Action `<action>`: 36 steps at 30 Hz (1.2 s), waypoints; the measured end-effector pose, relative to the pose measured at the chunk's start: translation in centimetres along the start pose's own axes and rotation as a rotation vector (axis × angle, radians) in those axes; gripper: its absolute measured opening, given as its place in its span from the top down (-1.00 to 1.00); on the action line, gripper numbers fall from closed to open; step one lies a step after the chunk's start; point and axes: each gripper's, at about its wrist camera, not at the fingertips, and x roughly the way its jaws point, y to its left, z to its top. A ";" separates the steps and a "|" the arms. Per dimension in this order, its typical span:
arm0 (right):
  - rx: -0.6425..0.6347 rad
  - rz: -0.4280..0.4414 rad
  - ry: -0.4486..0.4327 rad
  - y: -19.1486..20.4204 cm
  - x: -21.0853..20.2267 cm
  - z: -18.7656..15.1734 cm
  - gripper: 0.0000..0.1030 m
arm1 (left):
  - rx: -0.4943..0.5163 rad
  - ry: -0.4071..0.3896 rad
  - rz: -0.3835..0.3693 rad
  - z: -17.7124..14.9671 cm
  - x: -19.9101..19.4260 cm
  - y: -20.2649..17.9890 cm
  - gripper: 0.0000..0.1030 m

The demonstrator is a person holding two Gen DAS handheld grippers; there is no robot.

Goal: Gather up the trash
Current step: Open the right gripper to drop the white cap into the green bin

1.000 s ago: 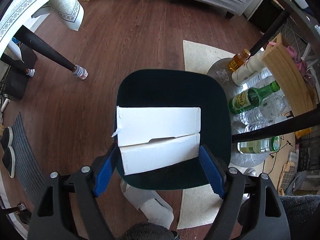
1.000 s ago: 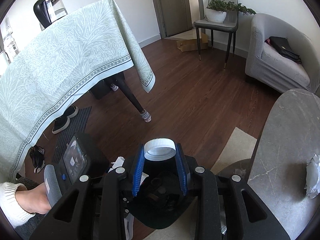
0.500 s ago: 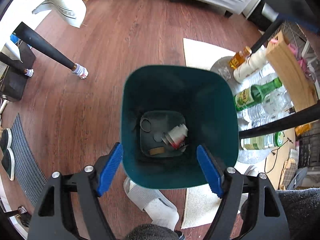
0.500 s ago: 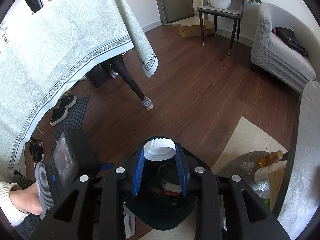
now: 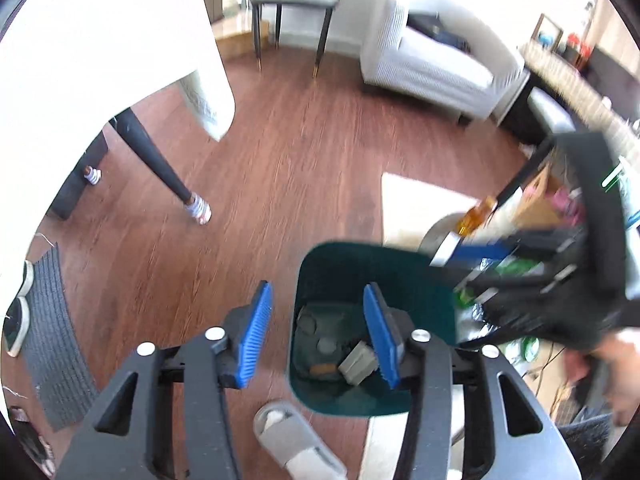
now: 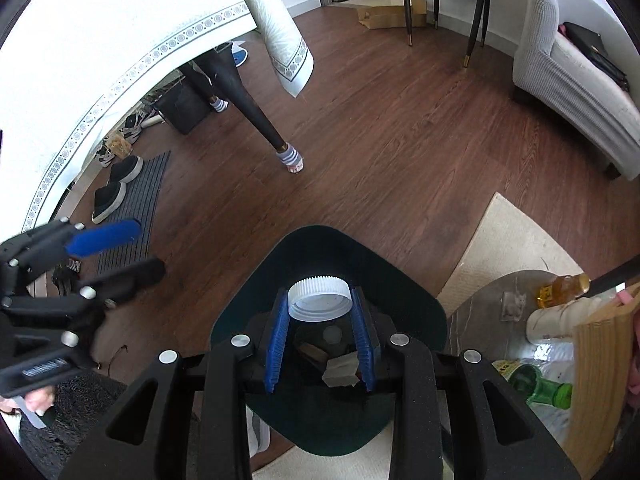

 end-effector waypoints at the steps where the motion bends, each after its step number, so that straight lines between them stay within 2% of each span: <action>1: -0.004 -0.003 0.016 0.0 0.5 -0.2 0.40 | -0.005 -0.022 -0.005 0.3 -0.7 -0.1 0.11; 9: -0.039 -0.003 0.125 0.7 3.8 -1.7 0.40 | -0.025 -0.133 -0.070 1.7 -4.2 -1.1 0.32; 17: -0.084 -0.051 0.230 0.9 6.4 -3.7 0.40 | -0.047 -0.193 -0.102 2.5 -6.1 -2.2 0.33; 19: -0.110 -0.059 0.268 1.1 6.8 -4.3 0.26 | -0.054 -0.208 -0.105 2.8 -6.7 -2.4 0.33; 20: -0.133 -0.072 0.287 1.3 7.0 -4.6 0.02 | -0.058 -0.216 -0.105 3.0 -7.0 -2.5 0.33; 21: -0.153 -0.088 0.295 1.4 7.2 -5.0 -0.05 | -0.060 -0.223 -0.102 2.9 -7.4 -2.7 0.33; 23: -0.169 -0.094 0.309 1.5 7.4 -5.4 -0.05 | -0.058 -0.239 -0.087 2.9 -8.0 -3.0 0.33; 28: -0.172 -0.091 0.297 1.2 6.7 -5.8 -0.05 | -0.047 -0.283 -0.073 3.2 -9.2 -3.7 0.33; 36: -0.177 -0.054 0.158 1.4 2.8 -4.6 -0.05 | -0.059 -0.324 -0.091 3.8 -10.4 -4.5 0.32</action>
